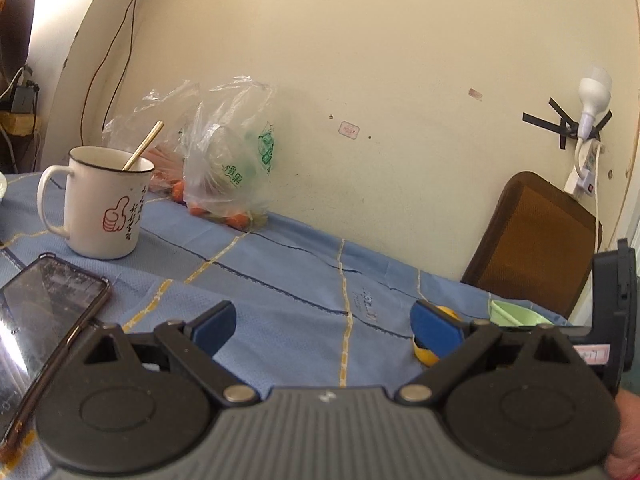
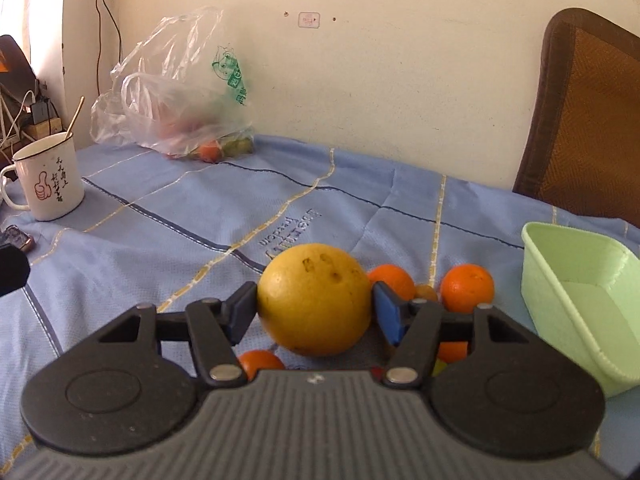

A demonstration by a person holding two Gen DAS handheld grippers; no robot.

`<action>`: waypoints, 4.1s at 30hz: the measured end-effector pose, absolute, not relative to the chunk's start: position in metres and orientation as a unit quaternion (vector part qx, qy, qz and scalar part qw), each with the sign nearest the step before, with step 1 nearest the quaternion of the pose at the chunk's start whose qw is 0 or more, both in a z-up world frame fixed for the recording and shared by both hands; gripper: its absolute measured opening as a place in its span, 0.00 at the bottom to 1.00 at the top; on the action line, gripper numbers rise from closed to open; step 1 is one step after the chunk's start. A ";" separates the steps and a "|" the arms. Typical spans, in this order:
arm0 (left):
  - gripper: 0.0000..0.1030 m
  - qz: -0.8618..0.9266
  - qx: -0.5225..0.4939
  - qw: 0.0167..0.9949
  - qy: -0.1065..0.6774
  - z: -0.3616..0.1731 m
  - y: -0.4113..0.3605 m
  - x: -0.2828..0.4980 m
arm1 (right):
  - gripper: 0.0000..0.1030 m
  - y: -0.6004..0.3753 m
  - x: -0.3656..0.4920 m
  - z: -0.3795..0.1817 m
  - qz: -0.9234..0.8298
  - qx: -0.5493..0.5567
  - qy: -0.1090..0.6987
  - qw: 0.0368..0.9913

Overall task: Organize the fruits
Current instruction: 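Grasp the yellow grapefruit with the right tool while the left tool clamps its other side, then carry the grapefruit with both tools over the green bowl and open them, then grasp a tangerine with the left tool while the right tool grasps another tangerine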

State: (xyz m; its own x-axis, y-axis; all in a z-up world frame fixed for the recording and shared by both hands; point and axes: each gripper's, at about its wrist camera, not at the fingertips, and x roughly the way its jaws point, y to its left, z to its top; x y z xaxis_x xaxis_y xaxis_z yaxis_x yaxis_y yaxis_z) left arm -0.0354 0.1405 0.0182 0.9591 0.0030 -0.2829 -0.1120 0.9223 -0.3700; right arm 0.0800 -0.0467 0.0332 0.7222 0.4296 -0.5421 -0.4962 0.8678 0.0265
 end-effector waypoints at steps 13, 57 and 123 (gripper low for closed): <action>0.93 -0.079 -0.218 0.961 0.154 0.021 0.144 -0.035 | 0.62 -0.057 -0.047 0.049 0.318 -0.159 0.194 0.915; 0.60 -0.325 -0.072 0.890 0.310 0.050 -0.064 0.004 | 0.62 -0.212 -0.050 0.025 0.239 0.001 0.188 0.953; 0.27 -0.213 -0.053 0.927 0.305 0.010 0.009 -0.023 | 0.40 -0.175 -0.020 0.009 0.191 -0.003 0.262 0.946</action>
